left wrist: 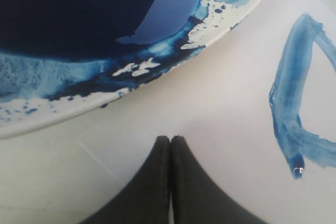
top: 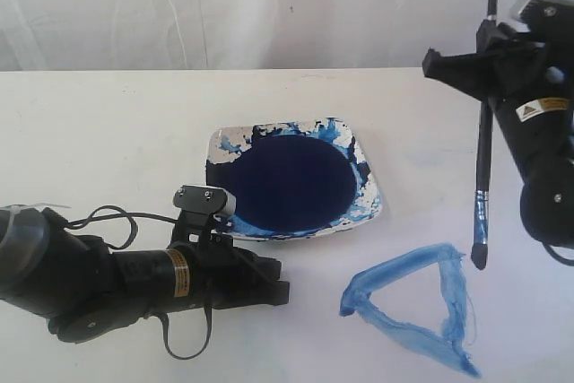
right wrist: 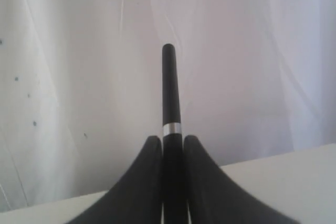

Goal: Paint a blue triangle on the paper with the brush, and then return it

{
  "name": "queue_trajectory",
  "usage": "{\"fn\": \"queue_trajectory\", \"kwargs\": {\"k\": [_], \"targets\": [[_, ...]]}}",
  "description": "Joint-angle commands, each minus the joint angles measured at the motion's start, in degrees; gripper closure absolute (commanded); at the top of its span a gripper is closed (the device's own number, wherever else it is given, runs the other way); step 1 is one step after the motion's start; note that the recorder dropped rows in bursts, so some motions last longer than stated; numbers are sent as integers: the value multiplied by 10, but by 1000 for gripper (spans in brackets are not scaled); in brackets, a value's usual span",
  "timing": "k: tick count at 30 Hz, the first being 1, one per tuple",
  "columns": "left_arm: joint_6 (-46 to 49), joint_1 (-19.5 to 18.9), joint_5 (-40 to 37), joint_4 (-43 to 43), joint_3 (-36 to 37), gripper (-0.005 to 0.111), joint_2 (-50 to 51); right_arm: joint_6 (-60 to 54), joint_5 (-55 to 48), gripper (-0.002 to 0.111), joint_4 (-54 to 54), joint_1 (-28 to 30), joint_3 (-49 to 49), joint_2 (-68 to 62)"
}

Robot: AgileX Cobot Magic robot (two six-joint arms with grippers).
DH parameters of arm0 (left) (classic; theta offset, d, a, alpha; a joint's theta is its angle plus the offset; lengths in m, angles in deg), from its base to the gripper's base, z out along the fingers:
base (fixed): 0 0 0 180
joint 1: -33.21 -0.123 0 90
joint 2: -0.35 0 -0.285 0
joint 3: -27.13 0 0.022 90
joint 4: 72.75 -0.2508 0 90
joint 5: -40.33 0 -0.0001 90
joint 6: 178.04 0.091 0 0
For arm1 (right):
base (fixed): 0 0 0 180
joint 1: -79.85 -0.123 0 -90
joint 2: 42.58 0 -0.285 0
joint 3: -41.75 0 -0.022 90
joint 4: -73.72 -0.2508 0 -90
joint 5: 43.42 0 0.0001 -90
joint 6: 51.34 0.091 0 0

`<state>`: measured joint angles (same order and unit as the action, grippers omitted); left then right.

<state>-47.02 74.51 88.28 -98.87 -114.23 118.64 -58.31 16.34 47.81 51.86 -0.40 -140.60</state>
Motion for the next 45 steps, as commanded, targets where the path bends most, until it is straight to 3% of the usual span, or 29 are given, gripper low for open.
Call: {"fn": "queue_trajectory", "kwargs": {"k": [1, 9, 19, 35, 45], "targets": [[0, 1, -11, -1, 2, 107, -4, -2, 6, 108, -17, 0, -4, 38], [0, 1, -11, -1, 2, 107, -4, 158, 76, 108, -28, 7, 8, 3], [0, 1, -11, -1, 2, 107, -4, 356, 102, 108, -27, 7, 117, -135], [0, 1, -11, -1, 2, 107, -4, 515, 100, 108, -58, 14, 269, -329], [0, 1, -11, -1, 2, 107, -4, 587, 31, 108, -52, 23, 337, -407]]}}
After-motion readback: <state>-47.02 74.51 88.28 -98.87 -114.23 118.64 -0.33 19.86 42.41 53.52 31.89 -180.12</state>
